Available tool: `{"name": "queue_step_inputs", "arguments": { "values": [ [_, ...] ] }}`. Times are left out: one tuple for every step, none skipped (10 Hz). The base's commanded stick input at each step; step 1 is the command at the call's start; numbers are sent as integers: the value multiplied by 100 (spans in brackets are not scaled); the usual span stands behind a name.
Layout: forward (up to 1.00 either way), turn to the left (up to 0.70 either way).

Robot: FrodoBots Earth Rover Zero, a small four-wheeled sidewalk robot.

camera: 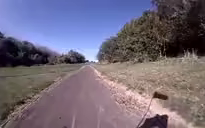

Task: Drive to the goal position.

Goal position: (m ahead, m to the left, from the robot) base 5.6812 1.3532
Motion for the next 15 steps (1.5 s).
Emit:
{"name": "queue_step_inputs", "arguments": {
  "values": [
    [100, 0],
    [100, 0],
    [100, 0],
    [100, 0],
    [100, 0],
    [100, 0],
    [100, 0],
    [100, 0],
    [100, 0],
    [100, 0],
    [100, 13],
    [100, 29],
    [100, 40],
    [100, 40],
    [100, 23]
  ]
}}
